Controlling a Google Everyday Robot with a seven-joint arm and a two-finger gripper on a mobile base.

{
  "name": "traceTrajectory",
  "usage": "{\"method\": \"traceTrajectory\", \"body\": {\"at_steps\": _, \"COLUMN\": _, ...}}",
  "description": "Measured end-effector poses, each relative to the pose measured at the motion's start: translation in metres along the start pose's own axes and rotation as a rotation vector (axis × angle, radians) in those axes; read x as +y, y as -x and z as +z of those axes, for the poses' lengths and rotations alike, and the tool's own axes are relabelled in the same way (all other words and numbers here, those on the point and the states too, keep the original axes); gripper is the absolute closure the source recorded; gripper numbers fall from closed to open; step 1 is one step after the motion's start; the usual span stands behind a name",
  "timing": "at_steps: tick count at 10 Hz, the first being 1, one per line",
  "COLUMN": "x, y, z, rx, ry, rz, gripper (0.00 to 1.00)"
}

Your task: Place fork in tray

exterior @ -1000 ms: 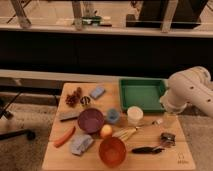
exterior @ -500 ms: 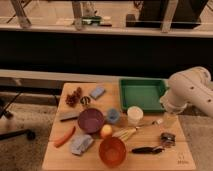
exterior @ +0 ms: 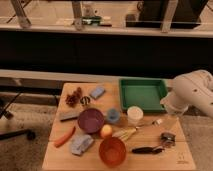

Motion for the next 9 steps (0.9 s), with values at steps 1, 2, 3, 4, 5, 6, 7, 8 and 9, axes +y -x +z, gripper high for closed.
{"method": "traceTrajectory", "body": {"at_steps": 1, "x": 0.002, "y": 0.001, "z": 0.005, "rx": -0.001, "ry": 0.005, "rz": 0.0, "gripper": 0.2}}
{"method": "traceTrajectory", "body": {"at_steps": 2, "x": 0.005, "y": 0.004, "z": 0.013, "rx": 0.001, "ry": 0.013, "rz": -0.002, "gripper": 0.2}}
{"method": "traceTrajectory", "body": {"at_steps": 3, "x": 0.006, "y": 0.006, "z": 0.019, "rx": 0.0, "ry": 0.019, "rz": -0.004, "gripper": 0.2}}
{"method": "traceTrajectory", "body": {"at_steps": 4, "x": 0.008, "y": 0.007, "z": 0.023, "rx": -0.004, "ry": 0.026, "rz": -0.004, "gripper": 0.2}}
{"method": "traceTrajectory", "body": {"at_steps": 5, "x": 0.011, "y": 0.007, "z": 0.028, "rx": -0.009, "ry": 0.032, "rz": -0.003, "gripper": 0.2}}
{"method": "traceTrajectory", "body": {"at_steps": 6, "x": 0.013, "y": 0.009, "z": 0.033, "rx": -0.016, "ry": 0.038, "rz": -0.003, "gripper": 0.2}}
{"method": "traceTrajectory", "body": {"at_steps": 7, "x": 0.015, "y": 0.01, "z": 0.037, "rx": -0.021, "ry": 0.043, "rz": -0.004, "gripper": 0.2}}
{"method": "traceTrajectory", "body": {"at_steps": 8, "x": 0.018, "y": 0.011, "z": 0.042, "rx": -0.026, "ry": 0.048, "rz": 0.003, "gripper": 0.2}}
{"method": "traceTrajectory", "body": {"at_steps": 9, "x": 0.02, "y": 0.011, "z": 0.045, "rx": -0.029, "ry": 0.05, "rz": 0.008, "gripper": 0.2}}
